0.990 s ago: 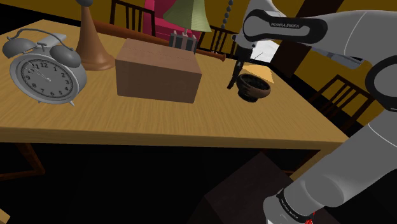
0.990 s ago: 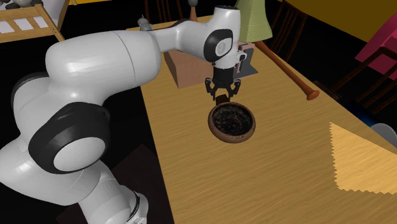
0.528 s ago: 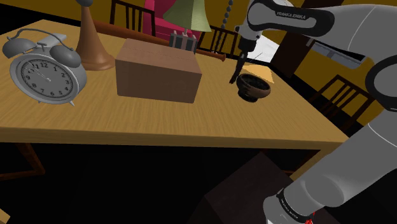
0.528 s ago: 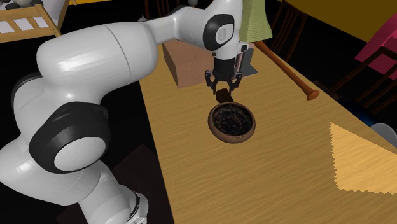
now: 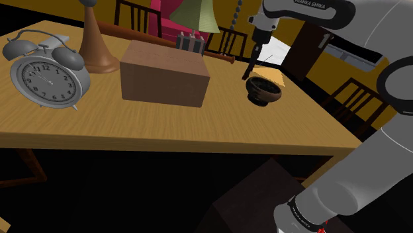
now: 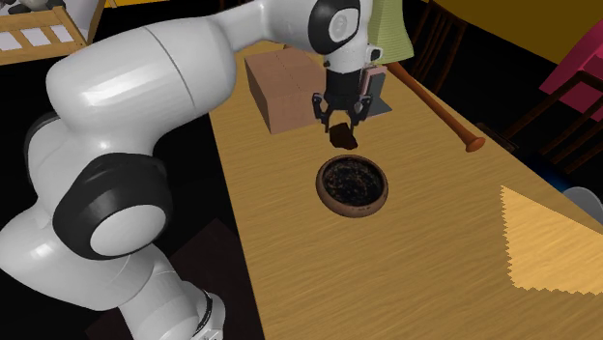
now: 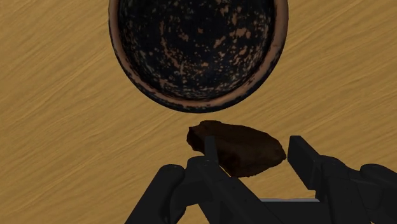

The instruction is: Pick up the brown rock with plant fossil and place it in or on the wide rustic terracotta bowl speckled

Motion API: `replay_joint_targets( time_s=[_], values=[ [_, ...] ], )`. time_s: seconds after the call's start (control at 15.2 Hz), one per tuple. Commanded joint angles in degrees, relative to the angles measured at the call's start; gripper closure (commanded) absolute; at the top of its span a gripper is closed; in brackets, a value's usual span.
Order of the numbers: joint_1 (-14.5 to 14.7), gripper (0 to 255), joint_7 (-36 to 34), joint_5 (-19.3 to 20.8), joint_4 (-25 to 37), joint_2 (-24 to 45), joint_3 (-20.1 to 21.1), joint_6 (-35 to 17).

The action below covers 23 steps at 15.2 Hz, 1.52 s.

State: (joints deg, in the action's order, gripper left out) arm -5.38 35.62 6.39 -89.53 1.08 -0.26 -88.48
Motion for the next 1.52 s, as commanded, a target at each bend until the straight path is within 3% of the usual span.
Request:
replay_joint_targets(
  time_s=[0.0, 0.66, 1.06, 1.12, 1.19, 1.32, 1.45],
  values=[
    [0.03, 255, 0.14, 0.01, 2.2, 0.53, 0.02, 1.67],
    [0.12, 255, 1.01, 0.13, 14.66, 3.99, 0.08, 10.63],
    [-2.76, 255, 6.68, 0.38, 10.49, -1.7, -2.53, 11.51],
    [-2.18, 255, 5.38, 0.3, 10.73, -0.82, -1.97, 10.96],
    [-2.17, 0, 5.38, 0.3, 10.73, -0.82, -1.97, 10.96],
    [-0.77, 0, -14.21, 7.62, -7.82, -11.28, 0.52, -3.98],
    [-1.73, 0, -35.83, 16.7, -20.13, -16.65, 4.99, -14.13]
  ],
)
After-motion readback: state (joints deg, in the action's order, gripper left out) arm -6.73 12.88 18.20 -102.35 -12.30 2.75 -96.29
